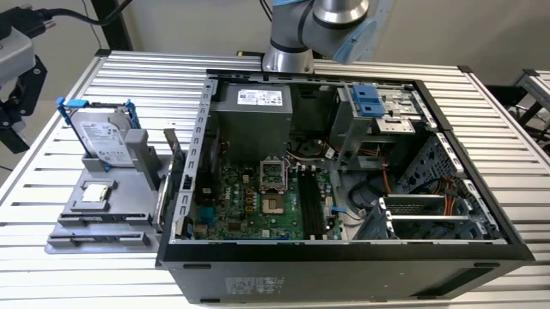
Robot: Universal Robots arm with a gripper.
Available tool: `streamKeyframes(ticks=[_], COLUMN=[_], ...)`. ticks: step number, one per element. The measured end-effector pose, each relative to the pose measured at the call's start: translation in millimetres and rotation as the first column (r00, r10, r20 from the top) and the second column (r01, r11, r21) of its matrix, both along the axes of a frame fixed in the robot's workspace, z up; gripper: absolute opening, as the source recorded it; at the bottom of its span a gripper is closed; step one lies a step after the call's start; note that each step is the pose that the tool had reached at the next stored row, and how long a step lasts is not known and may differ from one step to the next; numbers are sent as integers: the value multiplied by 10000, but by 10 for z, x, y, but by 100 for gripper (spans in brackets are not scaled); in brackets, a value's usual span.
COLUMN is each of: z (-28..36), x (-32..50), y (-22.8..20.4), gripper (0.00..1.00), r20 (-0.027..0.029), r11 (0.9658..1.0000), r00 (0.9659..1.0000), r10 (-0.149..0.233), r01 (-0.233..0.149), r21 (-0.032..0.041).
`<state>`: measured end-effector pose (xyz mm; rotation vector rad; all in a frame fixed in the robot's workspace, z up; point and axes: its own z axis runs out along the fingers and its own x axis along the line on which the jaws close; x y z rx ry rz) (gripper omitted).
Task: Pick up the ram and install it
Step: 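Pick up the ram and move it above insertion slot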
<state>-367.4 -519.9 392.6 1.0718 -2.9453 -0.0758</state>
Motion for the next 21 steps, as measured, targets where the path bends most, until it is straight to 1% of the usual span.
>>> streamKeyframes(ticks=[3, 6, 9, 11, 14, 16, 18, 21], z=[-1, 0, 0, 0, 0, 0, 0, 0], x=[0, 0, 0, 0, 0, 0, 0, 0], y=[0, 0, 0, 0, 0, 0, 0, 0], gripper=[0, 0, 0, 0, 0, 0, 0, 0], r20=[1, 1, 0, 1, 1, 0, 0, 0], r11=[9988, 9950, 9881, 9821, 9709, 9617, 9510, 9331], r00=[9988, 9950, 9881, 9821, 9709, 9617, 9510, 9331], r10=[489, 1001, 1538, 1884, 2393, 2741, 3090, 3595], r01=[-489, -1001, -1538, -1884, -2393, -2741, -3090, -3595], r21=[1, 0, 0, 0, 0, 0, 1, 0])
